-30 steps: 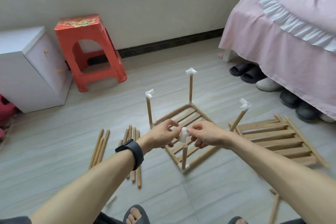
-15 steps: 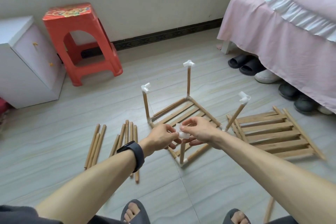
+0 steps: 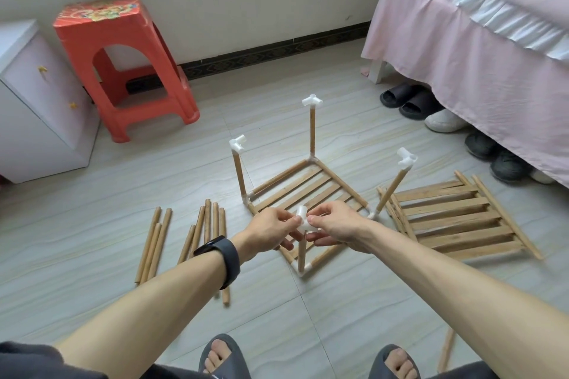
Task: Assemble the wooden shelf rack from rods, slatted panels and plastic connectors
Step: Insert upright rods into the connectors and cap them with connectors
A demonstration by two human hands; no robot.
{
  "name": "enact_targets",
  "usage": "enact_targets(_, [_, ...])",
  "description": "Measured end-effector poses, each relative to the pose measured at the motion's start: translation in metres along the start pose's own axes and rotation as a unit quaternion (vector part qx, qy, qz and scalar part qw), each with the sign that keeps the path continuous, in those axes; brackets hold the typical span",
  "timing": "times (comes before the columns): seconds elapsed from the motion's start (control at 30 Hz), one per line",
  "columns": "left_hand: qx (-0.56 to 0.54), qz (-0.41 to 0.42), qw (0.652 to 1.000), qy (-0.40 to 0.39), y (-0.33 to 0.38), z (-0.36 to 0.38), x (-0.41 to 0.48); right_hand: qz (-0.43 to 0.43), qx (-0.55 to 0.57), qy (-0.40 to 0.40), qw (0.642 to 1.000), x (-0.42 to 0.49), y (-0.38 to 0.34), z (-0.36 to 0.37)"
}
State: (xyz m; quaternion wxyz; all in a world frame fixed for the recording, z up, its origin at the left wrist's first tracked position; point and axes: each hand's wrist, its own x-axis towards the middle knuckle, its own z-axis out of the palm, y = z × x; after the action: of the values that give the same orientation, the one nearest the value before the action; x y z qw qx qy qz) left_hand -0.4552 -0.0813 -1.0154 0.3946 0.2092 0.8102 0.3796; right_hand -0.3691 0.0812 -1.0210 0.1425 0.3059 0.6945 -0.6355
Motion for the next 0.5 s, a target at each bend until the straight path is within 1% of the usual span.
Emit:
enact_targets(0.2, [-0.003, -0.004, 1.000, -0.020, -0.006, 0.000, 0.002, 0.005, -0.019, 0.000, 1.000, -0.003, 0.001, 0.000])
enact_targets(0.33, [0.008, -0.004, 1.000, -0.030, -0.011, 0.005, 0.002, 0.018, -0.048, -0.019, 0.998, -0.005, 0.007, -0.002])
enact_targets(0.5, [0.030, -0.010, 0.999, -0.021, -0.010, 0.010, 0.007, -0.020, -0.092, 0.031, 0.995, -0.004, 0.009, -0.001])
